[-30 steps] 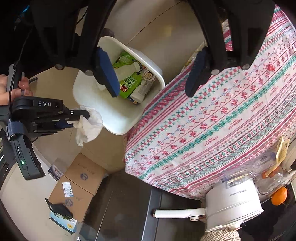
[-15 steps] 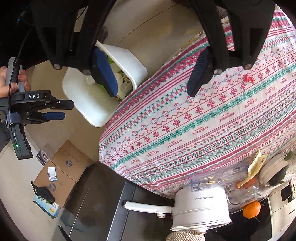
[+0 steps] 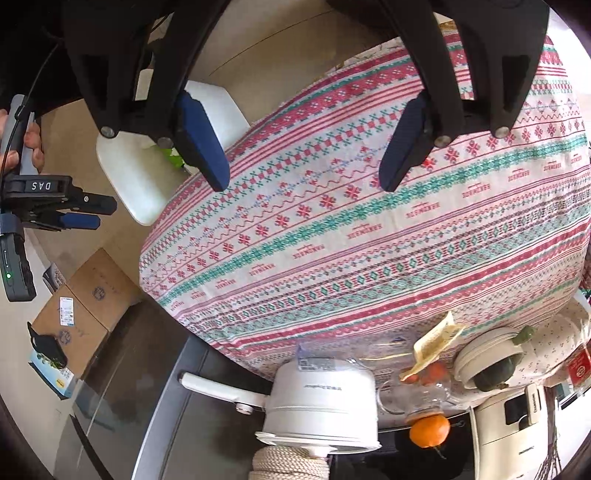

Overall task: Collect trash
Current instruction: 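Reach to the table and grasp the yellow snack packet with the left tool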

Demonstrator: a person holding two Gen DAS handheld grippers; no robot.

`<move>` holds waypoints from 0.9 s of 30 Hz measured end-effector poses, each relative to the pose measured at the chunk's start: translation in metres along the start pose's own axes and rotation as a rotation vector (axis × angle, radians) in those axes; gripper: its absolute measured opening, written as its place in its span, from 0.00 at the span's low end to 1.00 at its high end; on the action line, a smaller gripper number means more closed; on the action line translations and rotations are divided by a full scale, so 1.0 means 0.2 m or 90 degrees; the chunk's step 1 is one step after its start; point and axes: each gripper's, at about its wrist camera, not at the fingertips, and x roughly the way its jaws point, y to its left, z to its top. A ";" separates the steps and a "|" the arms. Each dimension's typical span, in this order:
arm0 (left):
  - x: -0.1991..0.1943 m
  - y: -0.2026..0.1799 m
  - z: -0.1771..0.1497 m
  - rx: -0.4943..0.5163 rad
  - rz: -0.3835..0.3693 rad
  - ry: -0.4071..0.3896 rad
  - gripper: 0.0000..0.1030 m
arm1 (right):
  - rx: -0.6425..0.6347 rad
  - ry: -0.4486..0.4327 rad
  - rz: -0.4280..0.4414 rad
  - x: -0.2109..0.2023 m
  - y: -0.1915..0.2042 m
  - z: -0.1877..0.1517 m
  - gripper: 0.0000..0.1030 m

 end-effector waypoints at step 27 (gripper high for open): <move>0.68 0.61 0.59 0.146 0.231 -0.098 0.81 | -0.108 -0.041 -0.052 0.41 0.35 0.53 0.80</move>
